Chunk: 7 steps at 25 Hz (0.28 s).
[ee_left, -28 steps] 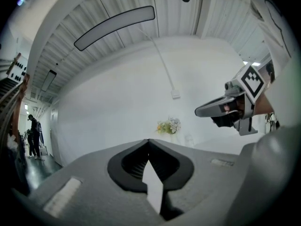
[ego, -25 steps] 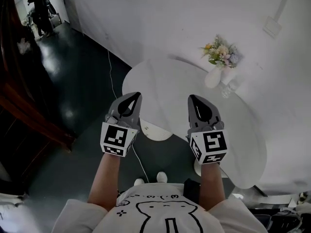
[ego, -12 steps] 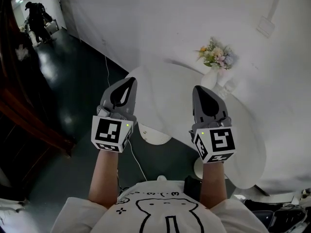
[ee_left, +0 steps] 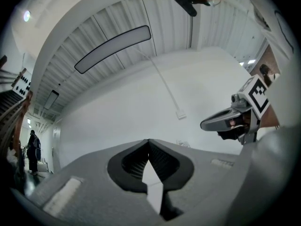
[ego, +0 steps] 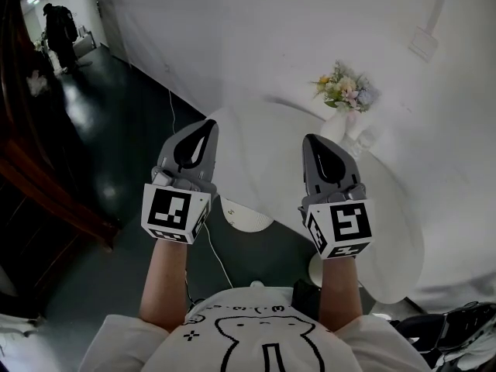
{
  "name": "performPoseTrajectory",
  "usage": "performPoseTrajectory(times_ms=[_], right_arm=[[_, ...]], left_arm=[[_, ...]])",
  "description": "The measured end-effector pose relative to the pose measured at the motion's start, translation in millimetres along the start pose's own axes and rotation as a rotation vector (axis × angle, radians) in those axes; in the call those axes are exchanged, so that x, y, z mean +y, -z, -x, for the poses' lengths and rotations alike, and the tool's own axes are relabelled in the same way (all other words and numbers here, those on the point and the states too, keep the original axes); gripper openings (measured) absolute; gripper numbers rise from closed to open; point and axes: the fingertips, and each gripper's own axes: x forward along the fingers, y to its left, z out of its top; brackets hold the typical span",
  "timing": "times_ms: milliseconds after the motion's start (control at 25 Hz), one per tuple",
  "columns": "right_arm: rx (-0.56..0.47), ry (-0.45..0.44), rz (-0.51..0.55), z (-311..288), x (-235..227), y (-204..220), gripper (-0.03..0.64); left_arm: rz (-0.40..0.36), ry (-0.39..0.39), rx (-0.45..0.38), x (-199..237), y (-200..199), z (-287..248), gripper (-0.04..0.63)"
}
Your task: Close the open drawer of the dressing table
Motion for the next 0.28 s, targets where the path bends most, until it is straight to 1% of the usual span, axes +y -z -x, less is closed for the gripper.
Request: performPoseTrajectory(times_ms=[280], right_arm=[[-0.002, -0.006, -0.002, 0.6, 1.7, 1.0, -0.003]], left_arm=[[0.007, 0.012, -0.002, -7.8, -2.7, 1.7, 0.014]])
